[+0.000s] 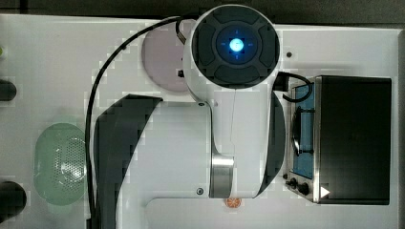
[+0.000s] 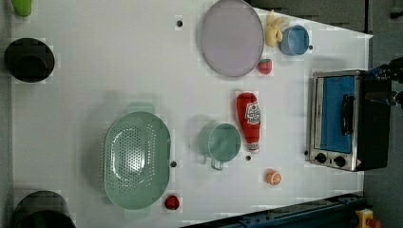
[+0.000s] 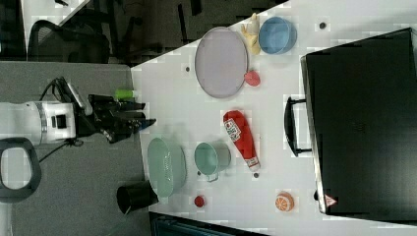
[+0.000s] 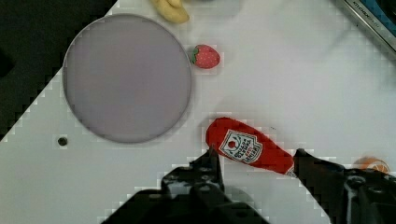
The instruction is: Pick Ketchup from the table and place it in strainer.
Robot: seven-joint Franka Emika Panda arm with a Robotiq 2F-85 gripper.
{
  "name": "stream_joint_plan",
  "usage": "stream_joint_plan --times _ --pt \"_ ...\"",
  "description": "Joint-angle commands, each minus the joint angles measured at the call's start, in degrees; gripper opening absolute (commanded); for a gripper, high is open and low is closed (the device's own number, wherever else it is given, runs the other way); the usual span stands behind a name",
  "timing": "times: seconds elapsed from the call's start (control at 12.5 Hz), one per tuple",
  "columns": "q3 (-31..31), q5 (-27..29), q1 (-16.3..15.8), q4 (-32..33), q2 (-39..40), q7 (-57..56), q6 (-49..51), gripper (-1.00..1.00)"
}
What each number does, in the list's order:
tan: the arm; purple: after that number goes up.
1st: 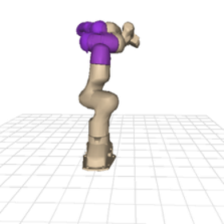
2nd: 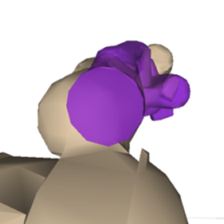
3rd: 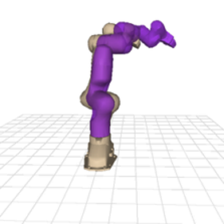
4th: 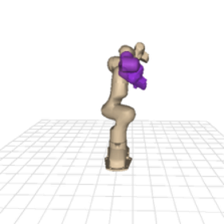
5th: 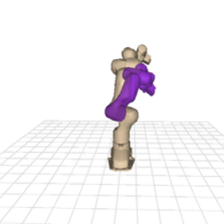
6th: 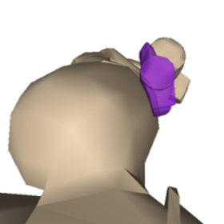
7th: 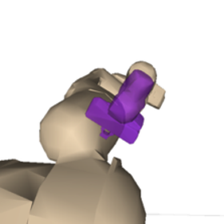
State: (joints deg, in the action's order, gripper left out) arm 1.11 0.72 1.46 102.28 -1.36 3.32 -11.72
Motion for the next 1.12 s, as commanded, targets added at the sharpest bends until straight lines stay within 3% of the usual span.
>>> stream_joint_plan --times 0.08,0.24,0.72,1.12 --pt "2.65 0.98 5.95 6.26 -11.32 -5.13 7.19 0.59" --pt "2.86 0.98 5.91 6.65 -10.84 -5.32 6.99 0.99" --pt "5.7 0.98 5.52 12.48 -4.16 -13.62 3.23 1.0" --pt "7.01 0.98 5.21 23.03 1.07 -38.55 -16.87 1.0"
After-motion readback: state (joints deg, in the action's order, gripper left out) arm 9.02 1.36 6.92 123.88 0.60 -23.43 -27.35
